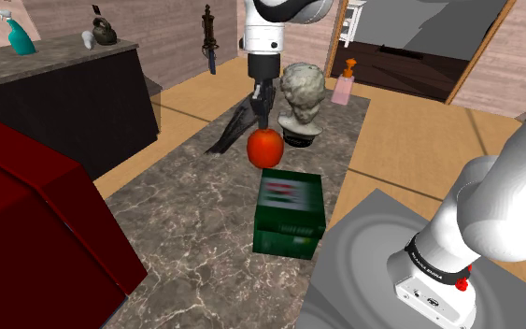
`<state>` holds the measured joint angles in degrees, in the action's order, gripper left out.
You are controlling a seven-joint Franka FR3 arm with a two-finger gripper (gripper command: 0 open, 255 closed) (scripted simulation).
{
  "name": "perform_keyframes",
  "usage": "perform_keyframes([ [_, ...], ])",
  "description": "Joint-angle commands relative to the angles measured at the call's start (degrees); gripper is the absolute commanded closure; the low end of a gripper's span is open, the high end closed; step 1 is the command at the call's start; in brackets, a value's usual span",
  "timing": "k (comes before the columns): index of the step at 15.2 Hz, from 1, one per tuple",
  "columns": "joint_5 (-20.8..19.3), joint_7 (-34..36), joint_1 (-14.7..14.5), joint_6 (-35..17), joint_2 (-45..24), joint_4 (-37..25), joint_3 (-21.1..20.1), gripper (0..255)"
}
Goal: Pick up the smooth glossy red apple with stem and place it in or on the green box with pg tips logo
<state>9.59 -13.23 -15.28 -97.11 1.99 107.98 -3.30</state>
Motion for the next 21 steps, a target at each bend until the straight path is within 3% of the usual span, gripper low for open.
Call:
perform_keyframes([
  [1,-0.01,0.23,0.01,1.53,0.29,-1.24,0.01,255],
  [21,0.13,3.15,-0.18,16.70,0.23,-16.74,-0.14,255],
])
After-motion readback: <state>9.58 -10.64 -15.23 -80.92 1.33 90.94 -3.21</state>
